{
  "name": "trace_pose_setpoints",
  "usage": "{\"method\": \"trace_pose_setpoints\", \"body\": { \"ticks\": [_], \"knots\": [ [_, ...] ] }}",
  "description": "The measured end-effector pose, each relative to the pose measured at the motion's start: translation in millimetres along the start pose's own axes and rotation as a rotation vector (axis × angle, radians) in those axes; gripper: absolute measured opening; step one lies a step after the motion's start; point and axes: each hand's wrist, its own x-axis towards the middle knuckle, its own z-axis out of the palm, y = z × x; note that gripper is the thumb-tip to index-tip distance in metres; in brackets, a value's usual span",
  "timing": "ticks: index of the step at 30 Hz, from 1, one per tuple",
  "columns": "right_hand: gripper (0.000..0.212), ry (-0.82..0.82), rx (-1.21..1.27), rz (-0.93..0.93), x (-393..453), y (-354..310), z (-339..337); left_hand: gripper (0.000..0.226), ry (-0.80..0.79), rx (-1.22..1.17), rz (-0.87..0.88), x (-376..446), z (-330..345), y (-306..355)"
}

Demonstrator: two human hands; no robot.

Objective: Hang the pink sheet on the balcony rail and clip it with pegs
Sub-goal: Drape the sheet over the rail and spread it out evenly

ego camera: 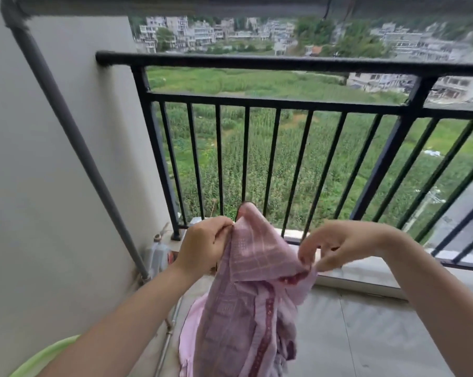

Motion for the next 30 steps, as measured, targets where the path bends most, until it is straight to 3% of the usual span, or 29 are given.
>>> {"method": "trace_pose_setpoints", "body": {
  "ticks": [4,6,8,13,15,16,18,20,22,24,26,28,30],
  "knots": [
    [0.035,0.278,0.162,-0.001,49,-21,15,0.027,0.006,0.109,0.136,-4,-14,6],
    [0.017,0.205,0.158,-0.006,70,-33,25,0.025,0.010,0.168,0.164,-8,-21,3],
    [0.014,0.233,0.162,-0.015,78,-40,29,0.025,-0.033,0.167,0.126,-13,-29,-1],
    [0.015,0.657,0.325,-0.168,66,-53,6,0.027,-0.161,-0.220,-0.253,-19,-38,-9],
    [0.018,0.744,0.394,-0.296,56,-58,-9,0.021,-0.216,-0.273,-0.334,-17,-30,-9],
    [0.018,0.766,0.369,-0.385,51,-62,-16,0.032,-0.267,-0.296,-0.383,-14,-26,-9],
    [0.010,0.732,0.224,-0.515,45,-70,-31,0.052,-0.416,-0.392,-0.370,-4,-15,-7],
    [0.014,0.698,0.170,-0.542,40,-79,-36,0.058,-0.527,-0.550,-0.330,9,-7,-5],
    [0.010,0.718,0.200,-0.551,36,-84,-39,0.044,-0.615,-0.693,-0.321,23,-10,-3],
    [0.027,0.800,0.214,-0.567,32,-82,-43,0.021,-0.590,-0.747,-0.319,33,-16,-5],
    [0.036,0.887,0.248,-0.555,27,-70,-47,0.007,-0.521,-0.687,-0.336,41,-23,-6],
    [0.052,0.999,0.300,-0.488,24,-60,-51,0.015,-0.445,-0.465,-0.264,41,-28,-10],
    [0.049,1.052,0.316,-0.407,21,-59,-53,0.011,-0.346,-0.241,-0.159,38,-32,-11]
  ]
}}
